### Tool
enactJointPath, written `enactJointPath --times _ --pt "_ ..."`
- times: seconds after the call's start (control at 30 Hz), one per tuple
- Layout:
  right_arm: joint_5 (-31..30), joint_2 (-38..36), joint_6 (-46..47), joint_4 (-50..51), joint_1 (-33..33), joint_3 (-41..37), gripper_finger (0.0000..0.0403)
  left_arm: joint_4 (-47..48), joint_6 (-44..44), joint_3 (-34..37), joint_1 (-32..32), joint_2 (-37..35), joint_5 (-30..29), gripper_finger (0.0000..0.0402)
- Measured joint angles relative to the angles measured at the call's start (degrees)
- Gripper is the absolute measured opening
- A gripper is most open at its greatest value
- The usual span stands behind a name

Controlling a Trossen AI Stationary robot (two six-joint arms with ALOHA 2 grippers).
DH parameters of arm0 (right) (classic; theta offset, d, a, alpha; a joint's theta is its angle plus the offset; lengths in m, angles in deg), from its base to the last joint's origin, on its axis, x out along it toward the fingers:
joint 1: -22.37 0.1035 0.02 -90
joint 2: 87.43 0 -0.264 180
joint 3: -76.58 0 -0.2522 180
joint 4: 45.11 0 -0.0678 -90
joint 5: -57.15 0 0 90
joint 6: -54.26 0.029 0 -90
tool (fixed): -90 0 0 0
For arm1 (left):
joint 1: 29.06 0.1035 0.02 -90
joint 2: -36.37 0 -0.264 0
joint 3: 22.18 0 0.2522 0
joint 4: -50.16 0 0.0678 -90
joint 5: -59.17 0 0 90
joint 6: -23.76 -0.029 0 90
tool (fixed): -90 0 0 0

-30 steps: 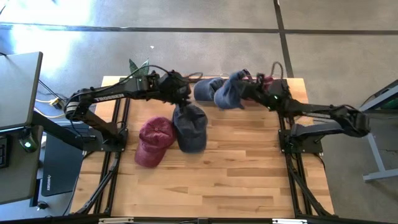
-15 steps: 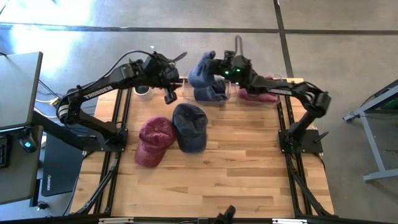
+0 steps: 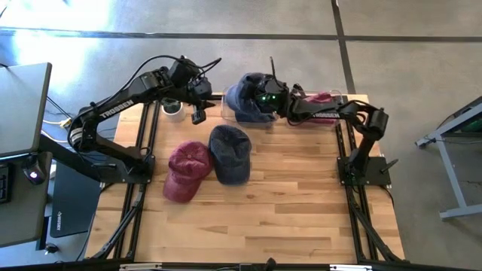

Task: Pick & Place hat
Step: Put the right dark blue cap into the left transparent bin

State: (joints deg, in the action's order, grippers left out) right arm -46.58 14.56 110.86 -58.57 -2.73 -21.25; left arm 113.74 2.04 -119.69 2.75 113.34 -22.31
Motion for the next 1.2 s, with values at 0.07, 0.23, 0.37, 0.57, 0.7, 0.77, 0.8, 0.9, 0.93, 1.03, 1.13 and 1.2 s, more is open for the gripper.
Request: enactJointPath --times 0.07,0.23,0.37,0.57,0.7,0.77,0.8,0.9,0.93,1.03,1.13,1.2 --pt "0.59 -0.16 -0.11 0.06 0.67 0.02 0.0021 -0.49 -0.49 0.0 0.03 0.0 0.01 0.0099" --pt "0.81 -0.43 -0.25 7.75 1.13 0.02 0.0022 -0.34 -0.54 0.0 0.07 0.02 -0.03 0.0099" --pt "3.89 -0.41 1.58 10.29 1.29 -0.04 0.0022 -0.31 -0.48 0.0 0.07 0.02 1.15 0.0099" --pt "1.02 -0.51 -2.23 15.52 0.85 0.04 0.0022 -0.46 -0.45 0.0 0.07 0.02 1.85 0.0099" --pt "-1.0 -0.5 -2.67 21.34 -1.18 0.02 0.0022 -0.96 -0.51 0.0 0.07 0.1 2.71 0.0099" --pt "-0.99 -0.5 -2.67 23.48 -1.94 0.02 0.0023 -1.64 -0.51 0.0 0.07 0.48 2.75 0.0099" --pt "-1.07 -0.49 -2.67 24.7 -2.19 0.02 0.0023 -1.7 -0.51 0.0 0.07 0.62 3.04 0.0099" --pt "-2.04 -0.51 -2.83 29.33 -2.63 0.02 0.0025 -1.71 -0.49 0.07 0.07 0.76 4.12 0.0099" --pt "-2.31 -0.49 -2.84 31.06 -2.68 0.02 0.0026 -1.76 -0.49 0.04 0.07 0.82 4.15 0.0099" --pt "-2.14 -0.49 -2.9 34.99 -3.05 0.0 0.0033 -1.42 -0.49 0.04 0.07 1.01 4.28 0.0099" --pt "1.13 -0.89 -4.85 36.81 -3.91 0.0 0.0051 -1.55 -0.49 0.04 0.07 0.96 4.41 0.0099" --pt "6.02 -1.91 -7.44 37.78 -4.82 -0.02 0.0071 -1.48 -0.49 0.04 0.07 0.97 4.41 0.0099"
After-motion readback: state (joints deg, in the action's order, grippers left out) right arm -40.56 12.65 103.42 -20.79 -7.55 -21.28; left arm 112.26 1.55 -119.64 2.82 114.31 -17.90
